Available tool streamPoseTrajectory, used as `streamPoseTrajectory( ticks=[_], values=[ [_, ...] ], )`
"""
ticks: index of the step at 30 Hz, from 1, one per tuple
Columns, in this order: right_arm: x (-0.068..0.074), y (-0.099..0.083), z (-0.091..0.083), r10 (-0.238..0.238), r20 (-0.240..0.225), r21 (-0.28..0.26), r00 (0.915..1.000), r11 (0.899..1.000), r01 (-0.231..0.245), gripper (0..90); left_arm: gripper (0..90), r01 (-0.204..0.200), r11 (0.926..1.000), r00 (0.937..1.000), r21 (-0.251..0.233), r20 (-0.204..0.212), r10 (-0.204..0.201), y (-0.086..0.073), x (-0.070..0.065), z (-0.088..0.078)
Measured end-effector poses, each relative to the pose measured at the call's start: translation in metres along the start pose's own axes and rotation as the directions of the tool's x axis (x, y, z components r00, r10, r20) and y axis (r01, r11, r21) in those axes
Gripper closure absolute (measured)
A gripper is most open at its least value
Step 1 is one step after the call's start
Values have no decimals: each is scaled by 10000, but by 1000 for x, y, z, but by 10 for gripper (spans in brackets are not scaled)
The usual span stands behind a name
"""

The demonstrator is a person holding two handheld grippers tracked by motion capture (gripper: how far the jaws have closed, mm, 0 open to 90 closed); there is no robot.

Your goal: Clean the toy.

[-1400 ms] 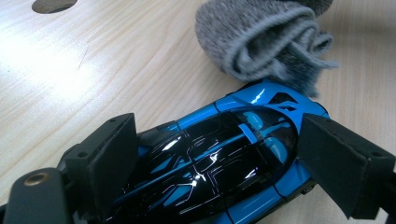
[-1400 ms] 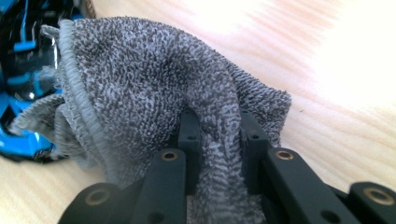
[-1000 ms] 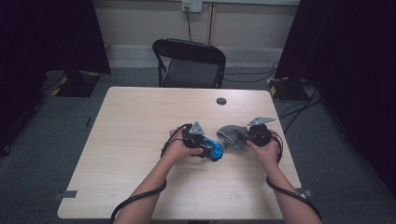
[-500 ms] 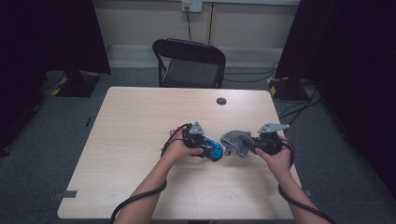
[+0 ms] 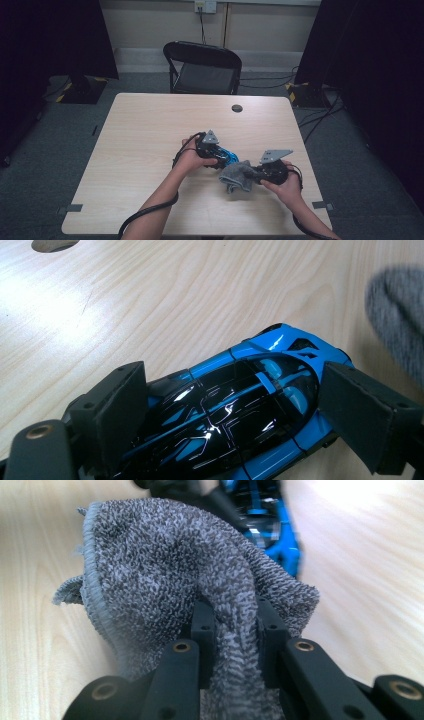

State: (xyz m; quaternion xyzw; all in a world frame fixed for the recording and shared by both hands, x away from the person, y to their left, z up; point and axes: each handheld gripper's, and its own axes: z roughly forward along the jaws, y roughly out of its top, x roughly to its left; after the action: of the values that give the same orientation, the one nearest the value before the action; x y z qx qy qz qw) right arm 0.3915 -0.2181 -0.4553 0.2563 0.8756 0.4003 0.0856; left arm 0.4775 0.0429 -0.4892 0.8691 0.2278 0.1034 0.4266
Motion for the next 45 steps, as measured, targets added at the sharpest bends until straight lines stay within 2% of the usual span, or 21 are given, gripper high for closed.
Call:
streamPoseTrajectory(
  ticks=[3,5,11,21,33,45],
  values=[
    [7,2,12,-216,-252,175,9994,9996,221,760,124,5,10000,10000,-55,1,-5,0,0,0],
    [11,2,23,-387,-247,447,9989,9982,398,760,124,14,10000,10000,-34,4,-14,0,0,0],
    [7,-4,35,-377,-178,714,9991,9967,388,759,124,3,10000,10000,-98,-4,-3,-1,0,0],
    [-4,-6,31,-371,-3,852,9993,9957,370,759,125,-12,10000,10000,-91,-10,12,-1,0,0],
    [-25,-11,23,129,513,970,9986,9951,-179,758,126,-24,10000,10000,-95,5,24,-1,0,0],
    [-48,-11,18,626,1163,1059,9912,9915,-751,759,126,-35,9999,10000,-125,16,35,-1,0,0]
  ],
)
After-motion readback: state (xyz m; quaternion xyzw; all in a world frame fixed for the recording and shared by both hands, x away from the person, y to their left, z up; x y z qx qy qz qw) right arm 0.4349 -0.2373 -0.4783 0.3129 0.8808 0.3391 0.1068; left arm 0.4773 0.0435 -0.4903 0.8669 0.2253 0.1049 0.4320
